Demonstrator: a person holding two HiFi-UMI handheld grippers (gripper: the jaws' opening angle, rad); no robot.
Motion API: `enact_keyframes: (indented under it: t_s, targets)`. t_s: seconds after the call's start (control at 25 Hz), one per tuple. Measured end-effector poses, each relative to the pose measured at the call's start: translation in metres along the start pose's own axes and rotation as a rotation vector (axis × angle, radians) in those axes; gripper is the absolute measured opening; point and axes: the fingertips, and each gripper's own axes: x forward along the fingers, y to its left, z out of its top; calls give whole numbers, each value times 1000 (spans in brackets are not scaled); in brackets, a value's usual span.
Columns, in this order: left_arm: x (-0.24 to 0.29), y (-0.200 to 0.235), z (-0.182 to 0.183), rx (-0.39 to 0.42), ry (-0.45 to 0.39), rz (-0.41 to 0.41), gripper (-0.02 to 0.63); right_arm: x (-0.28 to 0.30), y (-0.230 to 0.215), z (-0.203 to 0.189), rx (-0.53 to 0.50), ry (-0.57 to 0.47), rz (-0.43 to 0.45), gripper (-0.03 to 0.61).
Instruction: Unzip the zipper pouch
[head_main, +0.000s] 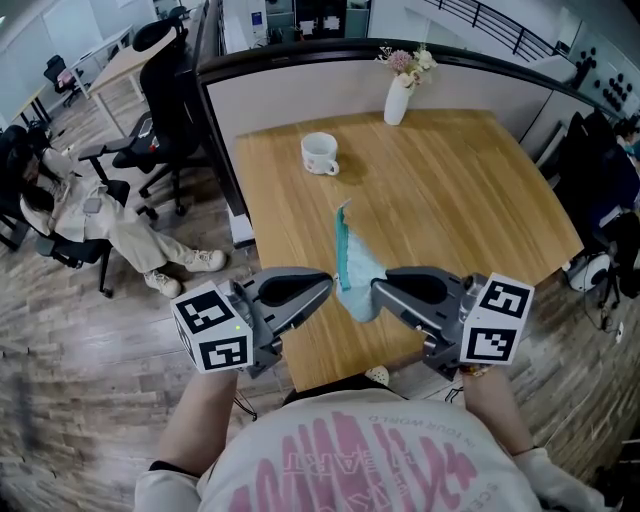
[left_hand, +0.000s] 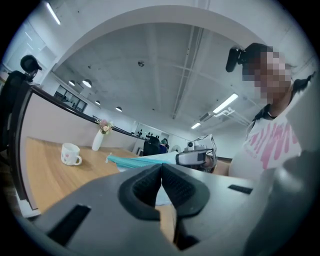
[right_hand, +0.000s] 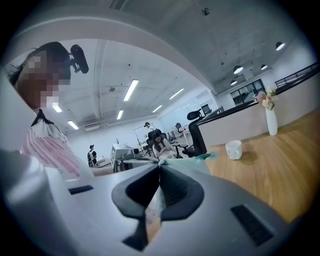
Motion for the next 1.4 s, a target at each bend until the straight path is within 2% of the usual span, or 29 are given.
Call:
enact_keyframes:
  t_s: [0.24,0.56,0.96,1.4]
  targets:
    - [-1,6,-4,16,18,32,6,-3,-6,-12,43,36,37,3]
    - [0,14,-11,57,60,70,6,-4,-5,-20,38,55,45,3]
    - [-2,22,-7,56,54,85,8,-5,-6,-19,33,50,26,3]
    - [-15,39,-4,31,33,154,8,-6,-7,-20,26,47,14,3]
